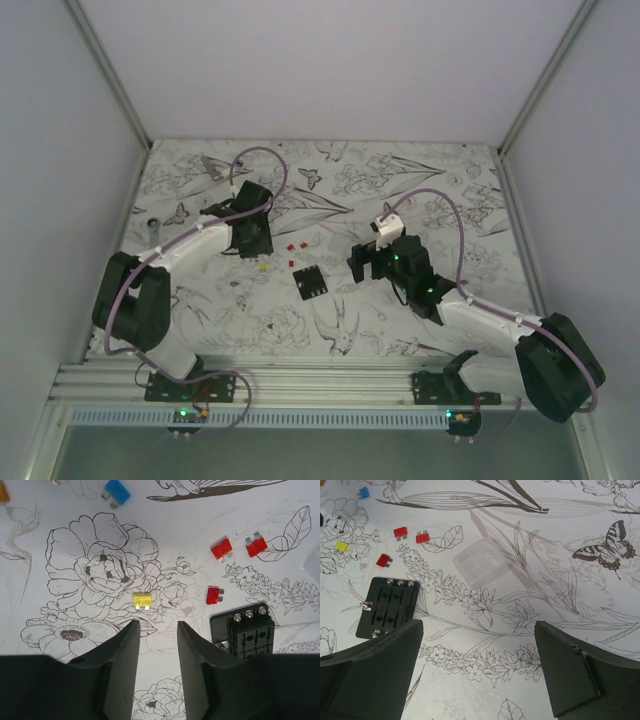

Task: Snap on the fuse box
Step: Pick up the fuse from the center of the board.

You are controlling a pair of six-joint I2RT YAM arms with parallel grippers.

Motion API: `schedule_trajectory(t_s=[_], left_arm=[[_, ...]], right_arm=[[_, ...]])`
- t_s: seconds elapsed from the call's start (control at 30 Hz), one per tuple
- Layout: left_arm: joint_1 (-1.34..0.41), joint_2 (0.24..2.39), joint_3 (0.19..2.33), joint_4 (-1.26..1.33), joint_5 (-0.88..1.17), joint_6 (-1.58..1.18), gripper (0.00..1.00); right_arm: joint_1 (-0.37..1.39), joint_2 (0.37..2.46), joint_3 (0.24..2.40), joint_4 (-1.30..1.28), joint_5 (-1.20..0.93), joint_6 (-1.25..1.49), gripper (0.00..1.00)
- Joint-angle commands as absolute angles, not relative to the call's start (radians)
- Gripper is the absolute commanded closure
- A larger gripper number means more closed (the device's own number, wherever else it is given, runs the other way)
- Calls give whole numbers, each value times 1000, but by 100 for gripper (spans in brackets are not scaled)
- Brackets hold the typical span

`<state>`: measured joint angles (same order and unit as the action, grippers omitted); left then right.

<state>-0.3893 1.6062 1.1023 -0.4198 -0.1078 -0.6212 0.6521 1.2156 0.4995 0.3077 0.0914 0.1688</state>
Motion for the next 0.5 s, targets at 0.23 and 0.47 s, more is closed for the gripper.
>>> schedule_trajectory(t_s=[0.23, 0.47], left_arm=[[-405, 1747, 1133, -470, -173, -597, 53], [-407, 1831, 1178, -495, -168, -572, 58]], right_arm=[[660, 1188, 488, 341, 73, 182, 0], [661, 1193, 487, 341, 79, 179, 0]])
